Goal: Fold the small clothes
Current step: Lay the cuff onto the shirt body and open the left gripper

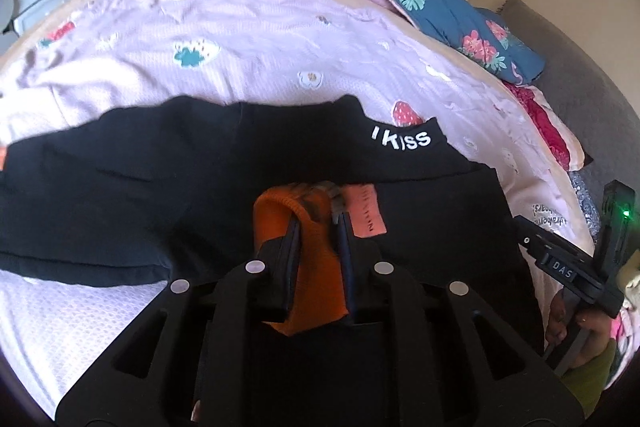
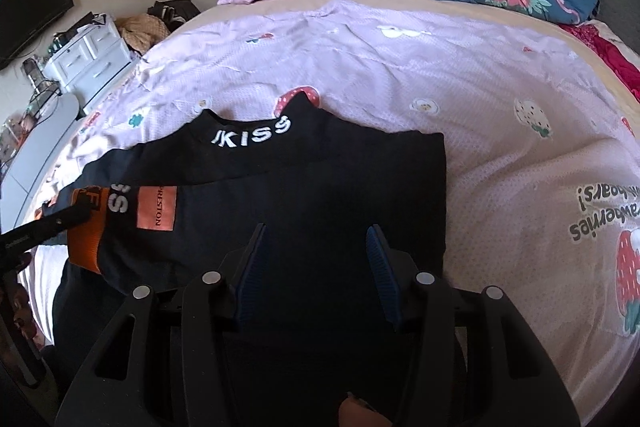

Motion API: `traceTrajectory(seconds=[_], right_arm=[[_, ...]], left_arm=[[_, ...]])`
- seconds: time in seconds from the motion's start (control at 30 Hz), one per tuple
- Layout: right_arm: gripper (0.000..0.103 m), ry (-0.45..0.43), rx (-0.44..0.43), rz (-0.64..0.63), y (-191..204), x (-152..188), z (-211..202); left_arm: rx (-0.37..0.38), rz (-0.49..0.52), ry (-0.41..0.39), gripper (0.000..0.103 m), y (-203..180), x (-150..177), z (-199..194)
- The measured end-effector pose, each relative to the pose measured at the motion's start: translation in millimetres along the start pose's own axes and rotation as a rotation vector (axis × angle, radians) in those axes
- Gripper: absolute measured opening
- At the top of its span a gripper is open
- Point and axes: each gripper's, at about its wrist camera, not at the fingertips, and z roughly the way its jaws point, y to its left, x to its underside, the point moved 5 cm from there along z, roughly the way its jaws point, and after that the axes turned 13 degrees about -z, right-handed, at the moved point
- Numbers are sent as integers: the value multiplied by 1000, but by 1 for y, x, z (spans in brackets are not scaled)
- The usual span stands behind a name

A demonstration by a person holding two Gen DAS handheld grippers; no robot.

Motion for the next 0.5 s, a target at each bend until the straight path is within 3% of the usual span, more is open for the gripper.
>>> traceTrajectory(seconds=[0.13,0.23,0.33,0.5], right_arm=[[53,30,16,5,-3,7,5],[53,70,57,9,-8,16,9],[53,100,59,25,-12,26,15],[53,128,57,53,-15,36,22]], left_arm=[[2,24,-29,14,-6,2,-5],[18,35,37,16,-9,14,11],[2,50,94,29,-7,29,28],[-15,49,119,29,6,41,42]])
